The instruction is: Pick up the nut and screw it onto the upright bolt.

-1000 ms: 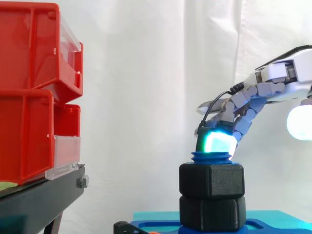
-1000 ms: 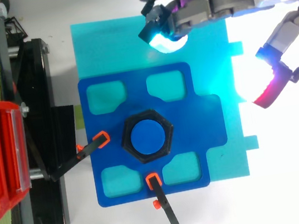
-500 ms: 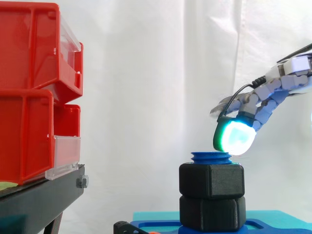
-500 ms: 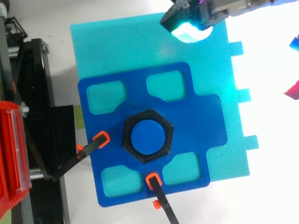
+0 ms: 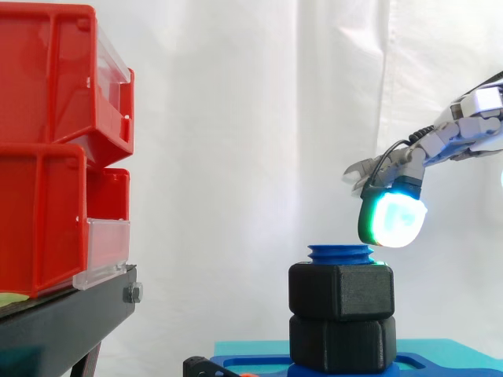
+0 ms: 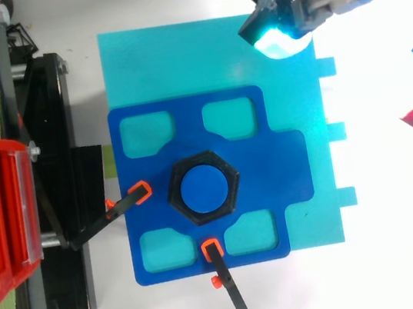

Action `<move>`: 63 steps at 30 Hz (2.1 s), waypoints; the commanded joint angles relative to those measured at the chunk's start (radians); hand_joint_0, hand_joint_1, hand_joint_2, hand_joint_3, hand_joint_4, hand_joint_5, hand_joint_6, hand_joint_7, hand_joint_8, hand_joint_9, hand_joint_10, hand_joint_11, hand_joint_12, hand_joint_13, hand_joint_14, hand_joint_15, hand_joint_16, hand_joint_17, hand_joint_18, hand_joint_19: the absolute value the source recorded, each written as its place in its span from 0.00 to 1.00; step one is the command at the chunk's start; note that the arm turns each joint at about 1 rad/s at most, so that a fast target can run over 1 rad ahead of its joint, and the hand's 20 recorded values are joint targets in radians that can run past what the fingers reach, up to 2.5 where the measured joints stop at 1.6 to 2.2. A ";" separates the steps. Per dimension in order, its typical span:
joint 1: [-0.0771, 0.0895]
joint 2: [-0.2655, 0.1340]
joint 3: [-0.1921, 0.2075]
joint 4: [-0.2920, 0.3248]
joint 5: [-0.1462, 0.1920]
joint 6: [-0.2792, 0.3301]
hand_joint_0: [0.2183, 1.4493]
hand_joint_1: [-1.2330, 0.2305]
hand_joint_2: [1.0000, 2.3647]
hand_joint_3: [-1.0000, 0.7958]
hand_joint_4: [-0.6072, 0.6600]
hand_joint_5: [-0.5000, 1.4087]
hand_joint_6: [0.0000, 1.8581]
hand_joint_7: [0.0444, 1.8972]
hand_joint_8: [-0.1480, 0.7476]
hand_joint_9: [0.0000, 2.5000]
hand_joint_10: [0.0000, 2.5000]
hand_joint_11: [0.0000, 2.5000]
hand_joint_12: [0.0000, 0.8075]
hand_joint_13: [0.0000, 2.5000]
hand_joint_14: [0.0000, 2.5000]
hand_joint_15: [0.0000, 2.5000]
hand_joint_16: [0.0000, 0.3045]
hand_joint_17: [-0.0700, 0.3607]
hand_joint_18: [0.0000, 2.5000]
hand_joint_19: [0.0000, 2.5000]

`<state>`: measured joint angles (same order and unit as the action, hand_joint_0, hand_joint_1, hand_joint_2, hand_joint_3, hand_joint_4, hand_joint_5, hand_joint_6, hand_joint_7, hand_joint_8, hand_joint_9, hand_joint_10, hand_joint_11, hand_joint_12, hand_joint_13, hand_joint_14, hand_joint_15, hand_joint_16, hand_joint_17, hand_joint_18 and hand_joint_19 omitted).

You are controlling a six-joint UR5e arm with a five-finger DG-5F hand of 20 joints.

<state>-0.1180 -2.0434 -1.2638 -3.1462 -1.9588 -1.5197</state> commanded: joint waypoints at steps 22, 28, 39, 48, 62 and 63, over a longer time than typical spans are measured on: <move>0.008 0.000 0.000 0.025 0.026 0.148 0.21 0.62 0.00 0.28 0.57 0.14 0.27 0.34 0.40 0.06 0.00 0.00 0.44 0.00 0.00 0.00 0.14 0.39 0.00 0.00; 0.009 0.000 0.000 0.025 0.027 0.148 0.20 0.66 0.00 0.28 0.50 0.13 0.27 0.34 0.37 0.01 0.00 0.00 0.44 0.00 0.00 0.00 0.15 0.40 0.00 0.00; 0.009 0.000 0.000 0.025 0.031 0.147 0.20 0.66 0.00 0.28 0.51 0.14 0.27 0.36 0.38 0.01 0.00 0.00 0.44 0.00 0.00 0.00 0.15 0.41 0.00 0.00; 0.011 0.000 0.000 0.025 0.029 0.147 0.20 0.63 0.00 0.28 0.52 0.14 0.27 0.34 0.38 0.03 0.00 0.00 0.44 0.00 0.00 0.00 0.15 0.40 0.00 0.00; 0.009 0.000 0.000 0.025 0.029 0.145 0.21 0.63 0.00 0.28 0.53 0.14 0.27 0.37 0.37 0.03 0.00 0.00 0.43 0.00 0.00 0.00 0.15 0.40 0.00 0.00; 0.009 0.000 0.000 0.025 0.029 0.145 0.21 0.63 0.00 0.28 0.52 0.14 0.27 0.35 0.37 0.03 0.00 0.00 0.43 0.00 0.00 0.00 0.15 0.40 0.00 0.00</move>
<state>-0.1086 -2.0434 -1.2640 -3.1217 -1.9298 -1.3745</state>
